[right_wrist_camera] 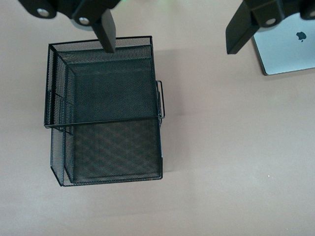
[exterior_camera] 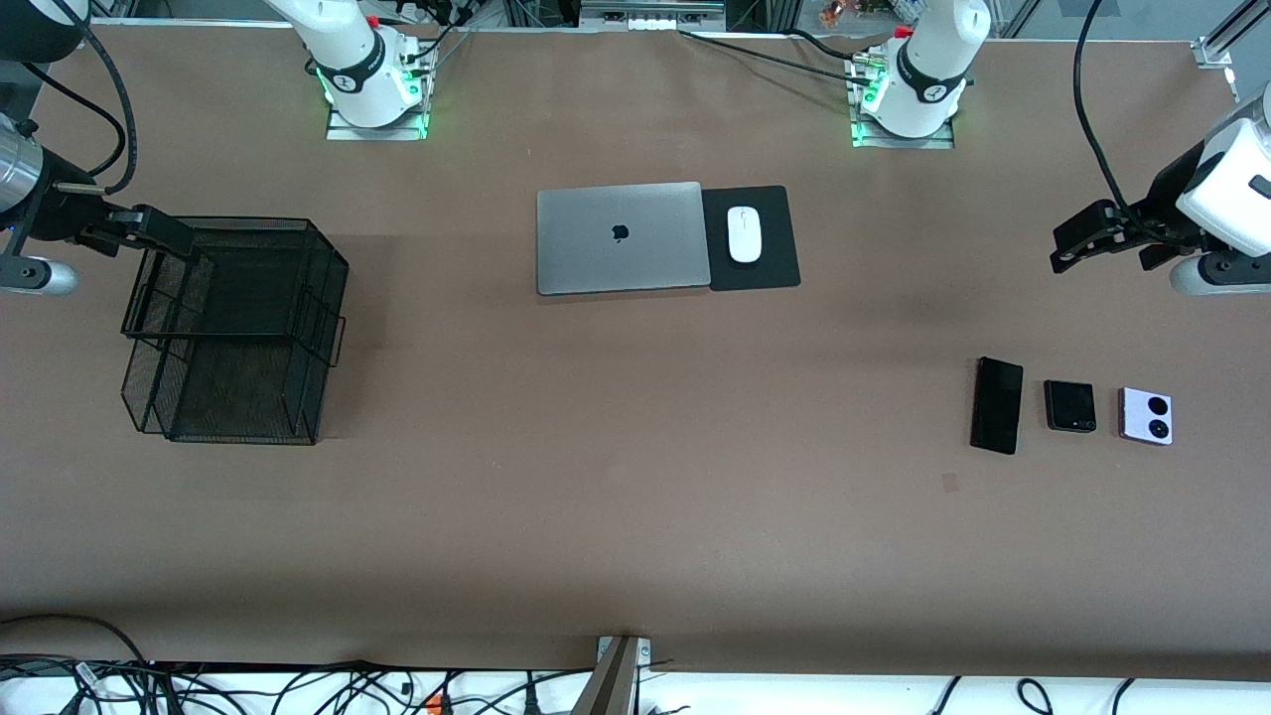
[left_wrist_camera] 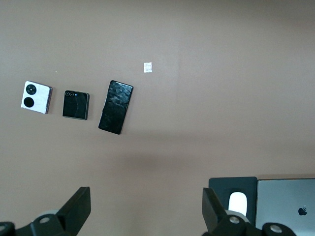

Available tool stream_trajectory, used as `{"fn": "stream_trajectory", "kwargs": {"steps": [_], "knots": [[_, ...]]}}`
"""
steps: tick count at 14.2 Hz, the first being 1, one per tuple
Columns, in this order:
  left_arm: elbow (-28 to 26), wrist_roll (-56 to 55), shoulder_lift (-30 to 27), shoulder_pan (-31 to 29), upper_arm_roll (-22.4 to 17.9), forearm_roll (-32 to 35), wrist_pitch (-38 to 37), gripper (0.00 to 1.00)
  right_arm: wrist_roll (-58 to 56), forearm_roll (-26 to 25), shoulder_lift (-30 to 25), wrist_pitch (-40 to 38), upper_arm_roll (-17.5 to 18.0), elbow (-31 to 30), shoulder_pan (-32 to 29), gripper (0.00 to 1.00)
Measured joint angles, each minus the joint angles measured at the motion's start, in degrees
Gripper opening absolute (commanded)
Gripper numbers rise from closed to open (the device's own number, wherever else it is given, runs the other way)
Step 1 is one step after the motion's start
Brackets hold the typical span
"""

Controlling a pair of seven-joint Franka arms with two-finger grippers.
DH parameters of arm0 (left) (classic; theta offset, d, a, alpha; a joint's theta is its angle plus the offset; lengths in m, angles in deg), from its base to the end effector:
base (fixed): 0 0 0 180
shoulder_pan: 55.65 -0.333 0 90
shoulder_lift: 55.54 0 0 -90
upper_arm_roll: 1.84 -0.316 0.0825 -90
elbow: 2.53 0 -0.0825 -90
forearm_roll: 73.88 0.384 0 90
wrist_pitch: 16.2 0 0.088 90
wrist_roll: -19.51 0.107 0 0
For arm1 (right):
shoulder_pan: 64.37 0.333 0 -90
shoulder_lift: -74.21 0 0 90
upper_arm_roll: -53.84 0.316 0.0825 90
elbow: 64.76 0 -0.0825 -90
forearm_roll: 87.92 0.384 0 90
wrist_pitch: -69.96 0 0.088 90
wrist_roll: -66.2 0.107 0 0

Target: Place phones with both arms

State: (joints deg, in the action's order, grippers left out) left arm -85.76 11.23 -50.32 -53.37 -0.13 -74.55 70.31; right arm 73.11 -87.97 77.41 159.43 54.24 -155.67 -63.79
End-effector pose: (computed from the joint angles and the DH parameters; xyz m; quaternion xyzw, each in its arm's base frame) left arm 0.5754 -0.0406 0.6232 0.9991 0.0372 -0.0176 0.0054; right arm 0.5679 0.0095 0.5849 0.9978 -0.0517 -0.0404 0.0030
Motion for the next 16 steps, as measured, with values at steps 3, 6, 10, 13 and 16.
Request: {"fn": "stream_trajectory", "kwargs": {"steps": [3,6,10,13,16], "knots": [[0.00,0.00,0.00,-0.04,0.00,0.00,0.00,1.00,0.00,0.01,0.01,0.00,0.00,-0.01,-0.01,1.00],[0.00,0.00,0.00,-0.04,0.00,0.00,0.00,1.00,0.00,0.01,0.29,0.00,-0.03,-0.19,-0.01,1.00],[0.00,0.00,0.00,-0.04,-0.01,0.57,0.00,1.00,0.00,0.01,0.69,0.02,-0.30,-0.40,-0.03,1.00],[0.00,0.00,0.00,-0.04,0.08,1.18,0.00,1.00,0.00,0.01,0.72,0.04,-0.46,-0.41,-0.03,1.00],[-0.02,0.00,0.08,-0.04,0.08,1.24,-0.05,1.00,0.00,0.02,0.73,0.12,-0.95,-0.41,-0.13,1.00]]}}
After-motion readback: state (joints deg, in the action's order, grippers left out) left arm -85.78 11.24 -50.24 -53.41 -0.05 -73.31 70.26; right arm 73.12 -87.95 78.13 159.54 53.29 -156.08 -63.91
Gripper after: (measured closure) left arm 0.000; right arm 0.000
